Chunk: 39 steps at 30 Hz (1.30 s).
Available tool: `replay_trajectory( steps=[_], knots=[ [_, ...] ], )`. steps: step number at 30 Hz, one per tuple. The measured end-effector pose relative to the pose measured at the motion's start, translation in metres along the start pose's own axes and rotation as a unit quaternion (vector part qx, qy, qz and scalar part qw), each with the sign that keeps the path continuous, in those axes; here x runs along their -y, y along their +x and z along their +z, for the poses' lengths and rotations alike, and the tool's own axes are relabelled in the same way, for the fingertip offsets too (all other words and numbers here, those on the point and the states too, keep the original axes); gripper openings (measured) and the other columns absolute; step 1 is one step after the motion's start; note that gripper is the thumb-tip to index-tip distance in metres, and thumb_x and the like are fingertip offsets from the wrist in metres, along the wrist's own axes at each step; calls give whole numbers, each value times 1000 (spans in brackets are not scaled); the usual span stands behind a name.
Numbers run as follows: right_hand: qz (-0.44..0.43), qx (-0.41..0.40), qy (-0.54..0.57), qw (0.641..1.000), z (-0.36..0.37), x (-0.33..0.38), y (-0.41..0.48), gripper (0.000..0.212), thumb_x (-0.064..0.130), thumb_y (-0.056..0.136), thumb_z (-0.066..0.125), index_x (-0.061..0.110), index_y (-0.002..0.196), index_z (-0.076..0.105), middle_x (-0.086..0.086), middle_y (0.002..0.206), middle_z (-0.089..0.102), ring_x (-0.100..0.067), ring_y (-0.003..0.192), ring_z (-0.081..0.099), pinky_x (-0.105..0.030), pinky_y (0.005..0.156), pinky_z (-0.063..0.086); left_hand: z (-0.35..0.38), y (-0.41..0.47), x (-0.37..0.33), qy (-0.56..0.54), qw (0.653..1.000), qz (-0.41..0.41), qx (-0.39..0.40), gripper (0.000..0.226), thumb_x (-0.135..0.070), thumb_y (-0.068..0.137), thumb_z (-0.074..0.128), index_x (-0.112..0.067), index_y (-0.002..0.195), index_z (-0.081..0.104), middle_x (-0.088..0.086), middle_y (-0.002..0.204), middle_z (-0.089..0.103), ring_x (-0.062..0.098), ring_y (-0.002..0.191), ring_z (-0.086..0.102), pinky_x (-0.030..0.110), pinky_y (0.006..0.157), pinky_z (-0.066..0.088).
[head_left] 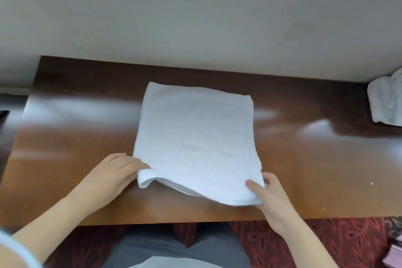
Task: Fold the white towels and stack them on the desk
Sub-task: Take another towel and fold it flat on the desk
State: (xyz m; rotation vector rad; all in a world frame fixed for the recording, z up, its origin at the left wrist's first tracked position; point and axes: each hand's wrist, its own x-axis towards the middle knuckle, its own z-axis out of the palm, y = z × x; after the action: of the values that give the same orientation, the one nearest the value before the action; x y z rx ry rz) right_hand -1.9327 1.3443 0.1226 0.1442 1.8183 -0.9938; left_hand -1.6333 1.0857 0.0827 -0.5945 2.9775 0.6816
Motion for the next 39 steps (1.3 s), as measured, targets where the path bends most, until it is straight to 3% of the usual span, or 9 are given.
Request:
replay_trajectory(
  steps=[4, 8, 14, 16, 19, 23, 29, 37, 39],
  knots=[
    [-47, 4, 20, 999, -10, 14, -11, 32, 16, 94, 66, 30, 115, 47, -13, 93, 71, -22, 49, 44, -29, 45, 39, -26, 2, -21, -149, 982, -111, -44, 38, -58, 101, 25, -49, 110, 60, -41, 101, 62, -9, 102, 52, -1, 91, 29],
    [-74, 49, 34, 995, -10, 66, 16, 10, 14, 96, 59, 6, 99, 65, -8, 76, 58, -14, 47, 43, -23, 39, 34, -42, 41, -24, -301, 924, -226, -61, 24, -39, 100, 42, -50, 91, 62, -29, 93, 68, -9, 85, 61, 10, 70, 43],
    [-64, -4, 136, 989, 18, 139, 93, 16, 24, 99, 56, 11, 107, 59, -12, 86, 67, -20, 68, 61, -27, 56, 49, -35, 123, 7, -567, 695, -427, -115, 40, -52, 102, 37, -24, 109, 64, -2, 107, 71, 12, 94, 67, 33, 84, 50],
    [-97, -92, 97, 986, 30, 139, 111, 20, 24, 97, 54, 12, 113, 57, -13, 92, 66, -20, 67, 57, -29, 57, 45, -23, 135, 16, -520, 718, -451, -104, 57, -68, 90, 47, -19, 113, 64, 1, 107, 71, 18, 96, 67, 39, 87, 53],
    [-165, -196, -101, 961, 51, 121, 118, 31, 30, 92, 57, 18, 121, 56, 0, 98, 61, -21, 87, 56, -32, 77, 44, -11, 141, 20, -403, 777, -469, -120, 44, -50, 88, 64, -12, 110, 63, 7, 107, 69, 26, 94, 66, 41, 79, 53],
    [-321, -257, -422, 808, 72, 94, 115, 44, 26, 92, 60, 17, 135, 52, -10, 129, 53, -34, 120, 49, -47, 99, 38, -16, 151, 14, -357, 811, -433, -163, 28, -41, 97, 52, -13, 100, 60, 0, 92, 62, 20, 83, 57, 35, 67, 42],
    [-412, -39, -606, 679, 112, 90, 124, 56, 47, 104, 30, 37, 156, 14, 3, 167, 2, -23, 153, -4, -49, 122, -5, -6, 148, 19, -279, 825, -459, -177, 30, -38, 101, 45, -11, 106, 57, 5, 96, 60, 28, 88, 56, 35, 69, 37],
    [-287, -100, -644, 701, 103, 93, 143, 63, 65, 97, 4, 44, 153, -16, 9, 162, -25, -17, 148, -27, -51, 119, -17, 0, 136, 23, -223, 834, -471, -183, 37, -44, 100, 47, -16, 124, 53, 8, 116, 65, 32, 101, 59, 40, 80, 45],
    [-260, -132, -632, 718, 107, 99, 143, 63, 63, 98, 3, 40, 154, -16, 5, 162, -26, -20, 149, -27, -54, 118, -17, 2, 136, 18, -125, 867, -425, -228, 38, -36, 98, 55, -13, 128, 50, 9, 125, 60, 32, 113, 54, 45, 93, 44]
  ],
)
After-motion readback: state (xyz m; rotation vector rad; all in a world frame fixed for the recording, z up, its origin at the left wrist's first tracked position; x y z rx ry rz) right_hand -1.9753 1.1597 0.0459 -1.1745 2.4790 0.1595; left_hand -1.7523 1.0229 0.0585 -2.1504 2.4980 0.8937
